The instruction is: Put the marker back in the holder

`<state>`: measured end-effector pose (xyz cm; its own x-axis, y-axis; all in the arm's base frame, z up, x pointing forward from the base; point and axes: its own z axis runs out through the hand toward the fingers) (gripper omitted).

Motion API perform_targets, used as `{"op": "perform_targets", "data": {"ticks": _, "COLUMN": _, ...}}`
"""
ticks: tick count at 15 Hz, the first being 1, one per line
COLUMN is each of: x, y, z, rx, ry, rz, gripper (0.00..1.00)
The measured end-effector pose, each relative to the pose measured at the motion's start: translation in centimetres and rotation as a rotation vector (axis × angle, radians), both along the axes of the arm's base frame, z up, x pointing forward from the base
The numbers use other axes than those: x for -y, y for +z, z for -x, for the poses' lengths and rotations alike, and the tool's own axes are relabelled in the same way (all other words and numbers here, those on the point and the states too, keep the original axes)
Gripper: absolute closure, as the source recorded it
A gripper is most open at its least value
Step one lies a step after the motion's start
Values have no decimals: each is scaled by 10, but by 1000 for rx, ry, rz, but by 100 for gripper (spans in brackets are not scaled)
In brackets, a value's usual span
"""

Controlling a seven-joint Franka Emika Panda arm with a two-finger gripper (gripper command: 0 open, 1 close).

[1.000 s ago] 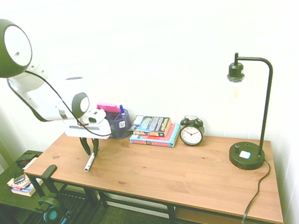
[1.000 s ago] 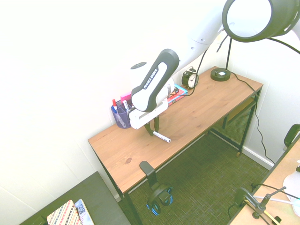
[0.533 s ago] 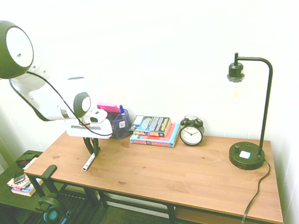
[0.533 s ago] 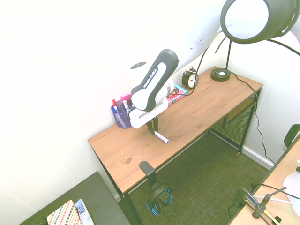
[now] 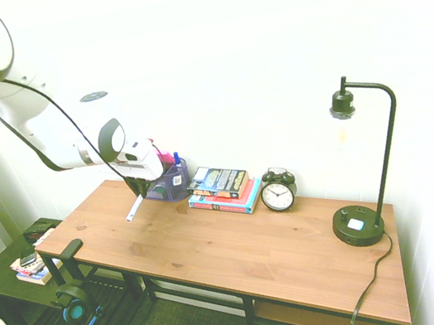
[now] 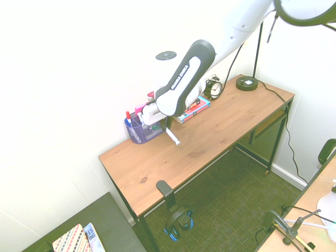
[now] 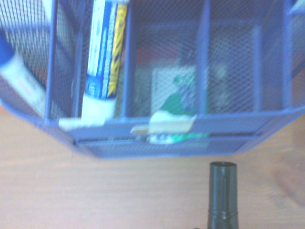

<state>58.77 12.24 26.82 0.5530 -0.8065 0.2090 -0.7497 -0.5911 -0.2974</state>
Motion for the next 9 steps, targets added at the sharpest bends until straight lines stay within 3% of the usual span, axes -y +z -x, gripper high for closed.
{"op": "perform_targets", "data": {"ticks": 5, "x": 62, "y": 37, "z": -13, "rx": 320, "ry": -151, "rz": -34, "gripper": 100}}
{"op": "perform_targets", "data": {"ticks": 9, "x": 65, "y": 43, "z": -29, "rx": 572, "ry": -236, "rz": 1, "gripper": 100}}
